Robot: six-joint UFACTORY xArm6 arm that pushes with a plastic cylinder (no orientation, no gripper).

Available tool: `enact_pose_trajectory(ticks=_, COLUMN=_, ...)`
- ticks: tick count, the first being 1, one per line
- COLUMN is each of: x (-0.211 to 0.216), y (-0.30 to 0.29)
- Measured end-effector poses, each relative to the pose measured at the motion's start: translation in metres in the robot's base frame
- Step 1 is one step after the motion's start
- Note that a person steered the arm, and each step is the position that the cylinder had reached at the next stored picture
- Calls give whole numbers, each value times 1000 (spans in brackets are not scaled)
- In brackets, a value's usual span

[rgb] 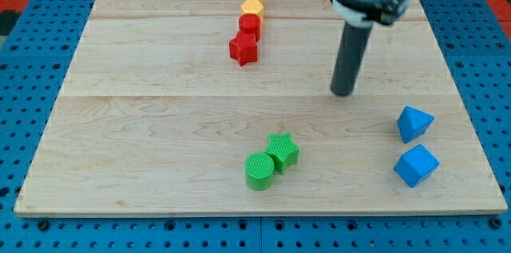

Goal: Push the green star diagonally to blue cube

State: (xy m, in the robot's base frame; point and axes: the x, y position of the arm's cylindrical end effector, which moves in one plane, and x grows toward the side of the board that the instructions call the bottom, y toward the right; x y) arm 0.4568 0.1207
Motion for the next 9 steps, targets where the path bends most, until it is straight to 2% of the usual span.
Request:
enact_pose_trajectory(ticks=2, x=103, y=-10)
enact_pose_trajectory(ticks=3, x=103, y=-56)
enact_pose_trajectory(ticks=4, x=85, y=-110)
enact_pose_trajectory(ticks=5, x=47, y=-139)
enact_pose_trajectory(ticks=6, x=28, y=-164)
enact_pose_trajectory(ticks=7, x=46, y=-172)
enact_pose_trajectory(ticks=8, x=29, y=-224)
enact_pose_trajectory(ticks=9, x=14, y=-227)
